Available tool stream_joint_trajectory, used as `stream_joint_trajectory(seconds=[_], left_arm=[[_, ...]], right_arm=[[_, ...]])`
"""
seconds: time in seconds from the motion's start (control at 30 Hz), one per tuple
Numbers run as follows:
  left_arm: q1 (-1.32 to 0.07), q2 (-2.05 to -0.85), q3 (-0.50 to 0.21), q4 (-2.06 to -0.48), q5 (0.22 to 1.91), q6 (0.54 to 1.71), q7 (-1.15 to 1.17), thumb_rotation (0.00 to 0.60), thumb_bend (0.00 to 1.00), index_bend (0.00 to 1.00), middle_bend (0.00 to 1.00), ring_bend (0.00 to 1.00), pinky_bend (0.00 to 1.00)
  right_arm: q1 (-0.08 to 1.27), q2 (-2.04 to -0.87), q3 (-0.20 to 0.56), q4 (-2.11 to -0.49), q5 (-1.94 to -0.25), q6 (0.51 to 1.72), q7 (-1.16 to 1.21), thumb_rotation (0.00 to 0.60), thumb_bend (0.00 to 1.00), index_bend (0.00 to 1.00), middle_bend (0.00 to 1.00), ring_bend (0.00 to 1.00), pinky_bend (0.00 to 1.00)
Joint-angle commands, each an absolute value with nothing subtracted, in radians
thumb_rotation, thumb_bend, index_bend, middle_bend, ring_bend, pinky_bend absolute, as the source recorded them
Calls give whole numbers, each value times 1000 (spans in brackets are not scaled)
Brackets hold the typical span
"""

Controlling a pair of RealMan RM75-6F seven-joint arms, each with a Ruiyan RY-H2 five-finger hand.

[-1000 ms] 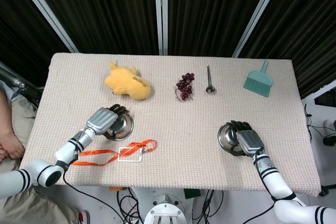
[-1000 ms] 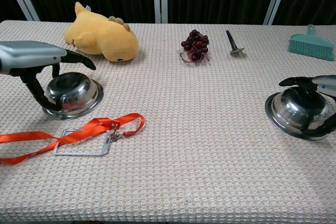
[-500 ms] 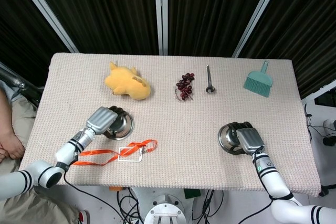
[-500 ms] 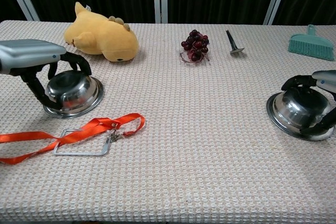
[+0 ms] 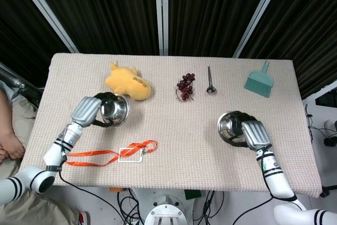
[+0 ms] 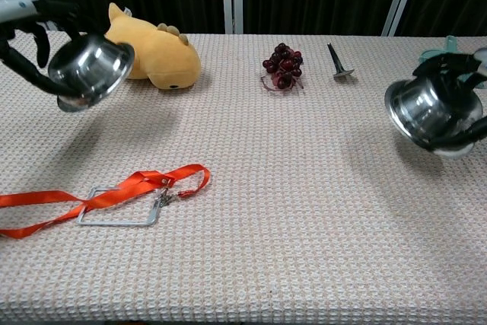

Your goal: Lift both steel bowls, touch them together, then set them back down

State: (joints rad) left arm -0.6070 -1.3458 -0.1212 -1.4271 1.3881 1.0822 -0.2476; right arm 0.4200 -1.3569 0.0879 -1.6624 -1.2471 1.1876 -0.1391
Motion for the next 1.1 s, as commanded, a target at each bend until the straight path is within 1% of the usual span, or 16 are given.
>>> stream_joint_trajectory(seconds=[0.03,0.13,0.2,0.27,0.3,0.4,0.53,0.7,0.77,1.0,1.1], left_arm=[[-534,-1347,-214,-1449,1382,1251,-499,600,60,627,551,360,580],[-516,-1384,-268,-1461,1366,1311,-678,600,60,640,563,385,580],[-515,-1406,-299,-1465,1361,1332,-771,600,60,642,565,389,580],[-518,-1434,-330,-1472,1349,1357,-824,600,61,641,564,389,580],[-520,-1456,-354,-1484,1338,1374,-857,600,68,642,565,390,580],[-533,-1496,-393,-1514,1326,1391,-917,600,90,643,566,405,580],[-556,-1542,-412,-1537,1336,1400,-932,600,91,642,565,420,580],[-582,-1577,-405,-1526,1355,1381,-921,600,95,643,565,421,580],[-590,-1588,-407,-1519,1354,1377,-903,600,96,643,564,421,578],[-641,-1601,-413,-1493,1380,1353,-772,600,102,642,564,433,588],[-660,-1601,-424,-1507,1384,1345,-740,600,109,642,563,440,597]], right_arm=[[377,-1380,178,-1617,-1407,1361,205,600,475,804,576,505,322],[384,-1448,241,-1586,-1434,1430,406,600,477,805,577,504,345],[406,-1495,281,-1582,-1430,1433,548,600,477,805,577,504,348],[433,-1532,311,-1584,-1415,1409,648,600,477,805,577,504,349],[455,-1551,329,-1590,-1402,1379,712,600,477,805,577,504,349],[519,-1573,361,-1605,-1376,1269,863,600,477,806,590,505,349],[592,-1619,404,-1584,-1363,1182,1016,600,477,811,596,505,351],[674,-1666,452,-1544,-1371,1109,1186,600,477,812,596,505,351],[710,-1676,472,-1523,-1372,1084,1200,600,477,812,596,505,352],[792,-1716,494,-1472,-1363,1032,1216,600,477,812,596,505,352],[818,-1731,501,-1449,-1351,1014,1223,600,477,812,597,505,352]])
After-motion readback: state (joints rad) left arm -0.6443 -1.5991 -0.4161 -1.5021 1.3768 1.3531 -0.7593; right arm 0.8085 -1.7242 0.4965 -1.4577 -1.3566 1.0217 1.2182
